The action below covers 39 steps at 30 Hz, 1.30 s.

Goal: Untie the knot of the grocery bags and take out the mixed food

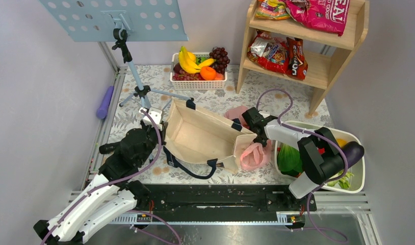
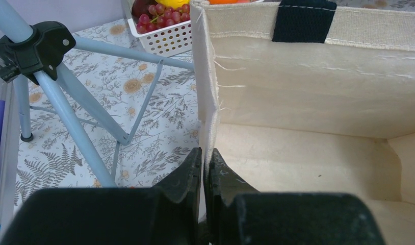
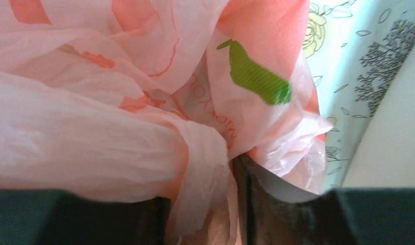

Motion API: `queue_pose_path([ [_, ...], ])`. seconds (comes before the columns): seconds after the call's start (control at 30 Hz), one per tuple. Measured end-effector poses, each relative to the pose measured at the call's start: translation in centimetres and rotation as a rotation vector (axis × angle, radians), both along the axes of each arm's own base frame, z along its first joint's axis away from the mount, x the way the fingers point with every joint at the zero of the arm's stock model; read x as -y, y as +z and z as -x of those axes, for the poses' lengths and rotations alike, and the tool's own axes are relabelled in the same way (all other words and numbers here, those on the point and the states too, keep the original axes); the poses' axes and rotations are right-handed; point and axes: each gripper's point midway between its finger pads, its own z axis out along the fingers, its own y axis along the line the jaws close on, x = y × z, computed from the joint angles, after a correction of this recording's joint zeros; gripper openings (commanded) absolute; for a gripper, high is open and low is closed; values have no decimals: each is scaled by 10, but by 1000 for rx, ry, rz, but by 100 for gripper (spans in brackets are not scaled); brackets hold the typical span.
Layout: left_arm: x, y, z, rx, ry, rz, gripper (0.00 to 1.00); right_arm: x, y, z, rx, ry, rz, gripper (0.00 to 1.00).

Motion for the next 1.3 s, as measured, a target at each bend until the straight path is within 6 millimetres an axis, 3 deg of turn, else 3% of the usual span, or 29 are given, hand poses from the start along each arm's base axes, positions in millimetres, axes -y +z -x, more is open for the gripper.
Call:
queue_pose_path([
  [0.17,1,1,1,3,-11,6,0,-5,-2,-4,23,-1,-27,2],
  [0.33,4,2,3,3,-26,10,0,-4,0,-5,29,6,-22,0],
  [0.43,3,4,4,11,-29,17,0,0,13,-8,54,10,-8,0],
  [0.53,2,3,5,16,-28,20,0,12,46,-17,145,-1,-1,0],
  [0.67,1,5,6,22,-28,25,0,46,101,-30,309,-83,-18,0],
  [0.73,1,5,6,22,-28,26,0,68,136,-26,418,-126,-16,0],
  [0.93,1,5,6,22,-30,26,0,84,195,-6,603,-141,-56,0],
  [1.07,2,4,6,17,-33,26,0,75,233,4,719,-96,-167,0],
  [1.2,9,-2,6,-8,-61,19,0,48,269,9,819,11,-332,0],
  [1.3,18,-10,2,-58,-92,14,0,18,308,6,902,145,-465,0],
])
